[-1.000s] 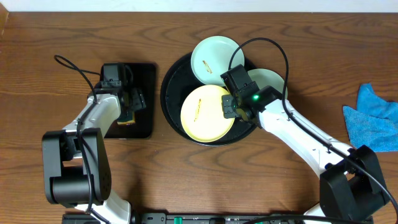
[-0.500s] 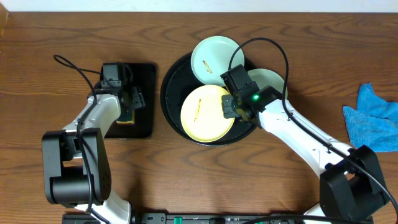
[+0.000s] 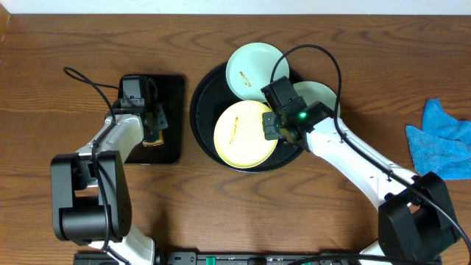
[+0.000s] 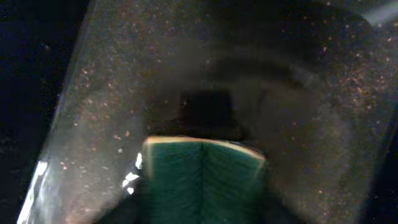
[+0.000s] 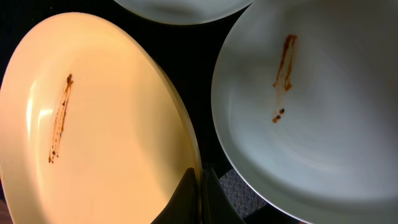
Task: Clean dirty plates on tray and stack at the side
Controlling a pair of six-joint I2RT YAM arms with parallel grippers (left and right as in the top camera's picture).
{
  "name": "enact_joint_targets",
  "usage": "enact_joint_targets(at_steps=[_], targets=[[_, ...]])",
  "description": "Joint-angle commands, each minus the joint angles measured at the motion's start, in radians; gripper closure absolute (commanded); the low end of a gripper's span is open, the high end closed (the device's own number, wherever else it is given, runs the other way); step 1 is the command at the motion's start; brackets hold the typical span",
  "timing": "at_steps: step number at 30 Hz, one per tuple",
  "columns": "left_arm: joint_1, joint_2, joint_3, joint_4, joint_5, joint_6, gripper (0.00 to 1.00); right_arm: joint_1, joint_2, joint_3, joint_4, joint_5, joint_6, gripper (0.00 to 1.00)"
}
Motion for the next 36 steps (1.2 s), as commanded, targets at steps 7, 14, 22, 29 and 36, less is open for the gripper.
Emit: enact_joint_targets(at_steps=[7, 14, 22, 29, 36], targets=[[0.003, 0.020, -0.016, -0.101, -0.002, 0.006, 0.22, 0.005, 0.001, 0.011, -0.001, 0.010, -0.014, 0.99], [0.003, 0.020, -0.019, -0.102, -0.002, 0.006, 0.62, 0.005, 0.001, 0.011, -0.007, 0.010, -0.014, 0.99], [0.004, -0.105, 0.034, -0.125, -0.002, 0.034, 0.93, 0.005, 0.001, 0.011, 0.005, 0.018, -0.023, 0.99], [0.004, -0.323, 0.034, -0.124, -0.002, 0.034, 0.92, 0.005, 0.001, 0.011, 0.005, 0.021, -0.037, 0.99], [0.004, -0.389, 0.034, -0.078, -0.002, 0.033, 0.93, 0.005, 0.001, 0.011, 0.003, 0.021, -0.037, 0.99]])
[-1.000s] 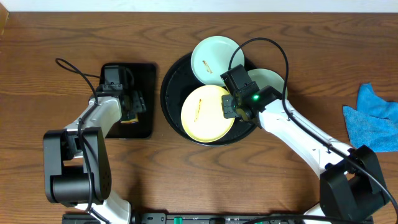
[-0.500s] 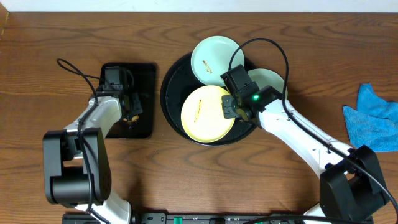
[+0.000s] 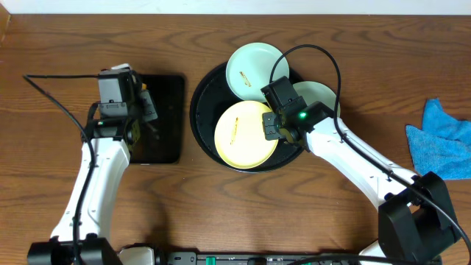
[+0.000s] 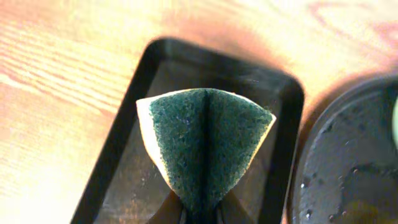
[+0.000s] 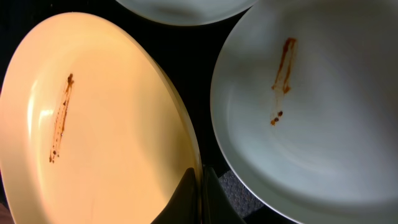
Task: Clean dirty plates on tray and stack at the side
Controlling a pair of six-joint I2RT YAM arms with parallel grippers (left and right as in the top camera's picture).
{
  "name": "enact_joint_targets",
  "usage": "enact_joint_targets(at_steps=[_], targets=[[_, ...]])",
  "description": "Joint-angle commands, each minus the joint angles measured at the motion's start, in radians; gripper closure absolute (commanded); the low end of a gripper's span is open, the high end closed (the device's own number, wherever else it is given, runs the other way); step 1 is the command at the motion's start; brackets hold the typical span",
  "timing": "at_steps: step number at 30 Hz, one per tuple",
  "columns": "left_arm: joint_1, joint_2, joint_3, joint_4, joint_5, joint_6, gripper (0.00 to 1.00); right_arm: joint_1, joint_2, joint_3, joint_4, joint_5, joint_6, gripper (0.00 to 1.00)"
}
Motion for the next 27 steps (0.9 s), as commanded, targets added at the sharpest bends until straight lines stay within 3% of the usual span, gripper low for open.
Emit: enact_joint_targets(at_steps=[1, 27], targets=[[0.004, 0.002, 0.026, 0.025, -0.008, 0.014, 0.92, 0.005, 0.001, 0.011, 0.000, 0.016, -0.013, 0.99], [0.004, 0.017, 0.017, 0.072, -0.004, 0.013, 0.92, 0.004, 0.001, 0.010, 0.018, -0.010, -0.057, 0.99]])
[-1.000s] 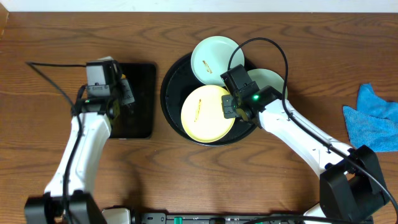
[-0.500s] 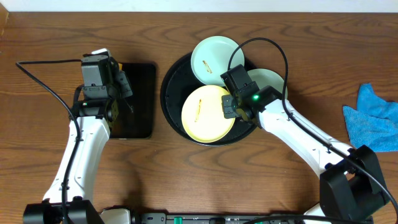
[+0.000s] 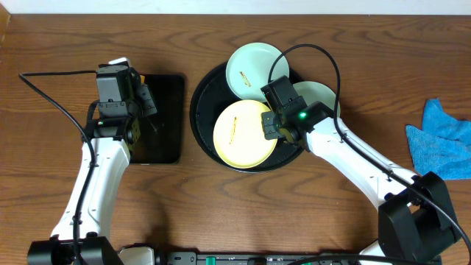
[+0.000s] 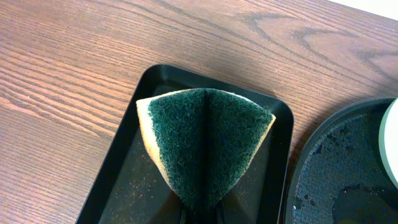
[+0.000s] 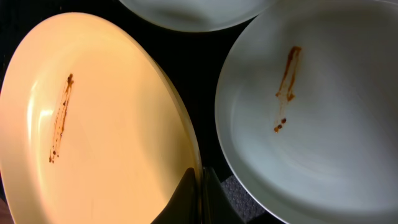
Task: Clean dirty plates on tray and stack at the side
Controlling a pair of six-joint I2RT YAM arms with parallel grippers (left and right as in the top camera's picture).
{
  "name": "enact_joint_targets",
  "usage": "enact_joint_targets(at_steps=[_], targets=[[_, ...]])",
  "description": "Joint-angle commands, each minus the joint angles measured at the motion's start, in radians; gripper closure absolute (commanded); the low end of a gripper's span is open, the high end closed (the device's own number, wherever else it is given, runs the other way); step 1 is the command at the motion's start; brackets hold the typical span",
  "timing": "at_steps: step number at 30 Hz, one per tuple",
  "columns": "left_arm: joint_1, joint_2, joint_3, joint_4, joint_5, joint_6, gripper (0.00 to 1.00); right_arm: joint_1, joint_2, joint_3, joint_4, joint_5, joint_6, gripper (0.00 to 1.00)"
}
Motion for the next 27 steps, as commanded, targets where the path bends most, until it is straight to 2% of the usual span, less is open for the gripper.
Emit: enact_joint_targets(at_steps=[1, 5, 9, 15, 25, 27], targets=[[0.004, 0.012, 0.012, 0.002, -0.005, 0.013, 0.92, 0.004, 0.001, 0.008, 0.005, -0.001, -0.013, 0.99], [0.005, 0.012, -0.011, -0.001, -0.005, 0.016, 0.92, 0.003, 0.001, -0.005, 0.013, 0.000, 0.085, 0.99], [0.005, 0.012, -0.012, 0.047, -0.005, 0.036, 0.92, 0.005, 0.001, -0.005, 0.040, 0.003, 0.107, 0.99], [0.005, 0.012, -0.012, 0.111, -0.004, 0.035, 0.92, 0.006, 0.001, -0.005, 0.068, 0.059, 0.213, 0.99], [0.005, -0.025, -0.012, 0.237, 0.150, 0.036, 0.92, 0.006, 0.001, -0.005, 0.085, 0.102, 0.212, 0.99], [0.005, -0.020, -0.012, 0.261, 0.112, 0.036, 0.92, 0.004, 0.001, -0.005, 0.090, 0.109, 0.212, 0.99]])
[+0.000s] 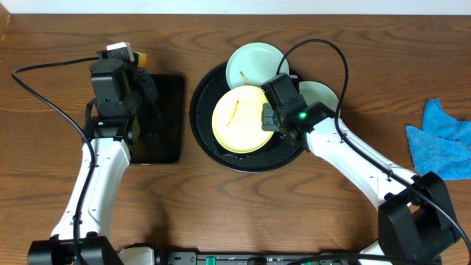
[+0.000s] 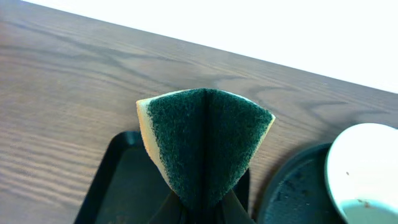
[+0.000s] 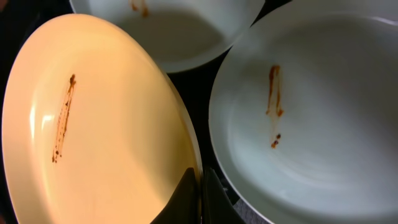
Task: Clean dirty plates on tray and stack at the side
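A yellow plate (image 1: 237,119) with a brown streak is held by its right rim in my right gripper (image 3: 200,186), which is shut on it above the round black tray (image 1: 204,140). Two pale green plates (image 1: 254,62) (image 3: 311,124) with sauce streaks lie in the tray, one partly under the right arm. My left gripper (image 2: 204,208) is shut on a folded green and yellow sponge (image 2: 204,143), held above the small black rectangular tray (image 1: 165,118) at the left.
A blue cloth (image 1: 445,140) lies at the right edge of the wooden table (image 1: 294,213). Cables loop over both arms. The table's far edge meets a white wall in the left wrist view.
The left gripper with the sponge has risen higher above the rectangular tray. The right gripper has lifted the yellow plate and shifted it slightly towards the back of the round tray.
First the left gripper was down in the rectangular tray, shut on the sponge, while the right gripper was shut on the yellow plate's rim. Then the sponge hung above that tray. Now the sponge is higher still and the yellow plate is raised.
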Controlling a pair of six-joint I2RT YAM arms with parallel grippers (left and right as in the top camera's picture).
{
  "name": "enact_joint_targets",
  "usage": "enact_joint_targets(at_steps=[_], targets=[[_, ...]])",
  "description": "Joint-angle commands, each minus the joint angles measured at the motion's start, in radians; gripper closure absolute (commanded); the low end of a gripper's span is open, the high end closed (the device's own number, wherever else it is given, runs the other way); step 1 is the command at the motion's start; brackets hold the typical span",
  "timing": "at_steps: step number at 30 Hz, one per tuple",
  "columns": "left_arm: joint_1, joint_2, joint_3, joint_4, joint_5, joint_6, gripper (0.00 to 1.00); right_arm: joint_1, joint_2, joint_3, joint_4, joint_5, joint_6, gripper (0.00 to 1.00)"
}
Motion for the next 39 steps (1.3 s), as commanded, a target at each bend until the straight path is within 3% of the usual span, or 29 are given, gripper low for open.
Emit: enact_joint_targets(at_steps=[1, 13, 20, 24, 31, 36, 39], targets=[[0.005, -0.009, -0.005, 0.037, -0.022, 0.010, 0.92, 0.003, 0.001, -0.002, 0.011, 0.040, 0.020, 0.99], [0.017, -0.008, -0.005, 0.033, -0.078, 0.021, 0.92, 0.002, 0.001, -0.002, 0.031, 0.039, 0.021, 0.99], [0.010, -0.041, -0.005, -0.094, -0.084, 0.021, 0.93, 0.002, 0.001, -0.002, 0.035, 0.047, 0.020, 0.99], [0.009, -0.080, -0.004, -0.137, 0.018, 0.026, 0.92, 0.002, 0.001, -0.002, 0.036, 0.047, 0.020, 0.99], [0.011, -0.102, -0.004, -0.145, 0.045, 0.032, 0.92, 0.001, 0.001, -0.002, 0.029, 0.047, 0.020, 0.99], [0.010, -0.098, -0.005, -0.148, 0.030, 0.042, 0.92, 0.001, 0.001, -0.002, 0.030, 0.047, 0.020, 0.99], [0.010, -0.077, -0.005, -0.129, -0.090, 0.062, 0.93, 0.001, 0.001, -0.002, 0.031, 0.047, 0.020, 0.99]])
